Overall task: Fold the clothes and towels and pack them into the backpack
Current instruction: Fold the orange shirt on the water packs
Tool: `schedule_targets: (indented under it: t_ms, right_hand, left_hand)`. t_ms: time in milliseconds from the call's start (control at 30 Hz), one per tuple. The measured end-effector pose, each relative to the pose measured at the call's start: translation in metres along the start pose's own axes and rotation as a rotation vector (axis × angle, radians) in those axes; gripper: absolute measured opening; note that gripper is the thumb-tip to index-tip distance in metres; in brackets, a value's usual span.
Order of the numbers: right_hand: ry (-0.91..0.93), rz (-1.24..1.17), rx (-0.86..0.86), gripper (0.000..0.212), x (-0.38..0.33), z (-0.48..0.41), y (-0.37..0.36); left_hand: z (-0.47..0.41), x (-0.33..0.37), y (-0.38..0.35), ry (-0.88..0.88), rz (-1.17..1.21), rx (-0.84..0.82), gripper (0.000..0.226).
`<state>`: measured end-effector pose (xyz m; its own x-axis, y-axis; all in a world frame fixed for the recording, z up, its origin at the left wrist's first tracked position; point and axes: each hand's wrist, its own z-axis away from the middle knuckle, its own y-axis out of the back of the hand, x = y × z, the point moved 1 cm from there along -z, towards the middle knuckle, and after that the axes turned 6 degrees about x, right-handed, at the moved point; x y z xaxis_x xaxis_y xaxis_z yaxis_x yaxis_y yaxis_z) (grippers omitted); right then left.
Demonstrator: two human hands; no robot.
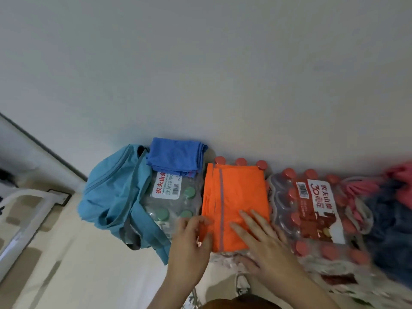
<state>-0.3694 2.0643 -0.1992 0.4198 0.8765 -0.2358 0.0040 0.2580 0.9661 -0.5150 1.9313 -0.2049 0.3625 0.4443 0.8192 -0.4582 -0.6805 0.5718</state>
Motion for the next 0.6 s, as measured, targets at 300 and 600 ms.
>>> schedule_targets:
  t_ms: [300, 600]
  right_hand:
    - [-0.217, -0.197, 0.447, 0.059, -0.004, 0.017, -0.011]
    - [-0.044, 0.081, 0.510, 0.048, -0.008, 0.015, -0.024]
  left_hand:
    - [-0.016, -0.004, -0.004, -0.821, -0.392, -0.233, 0.031]
    - [-0.038, -0.010, 0.022, -1.197, -0.504, -0.172, 0.035]
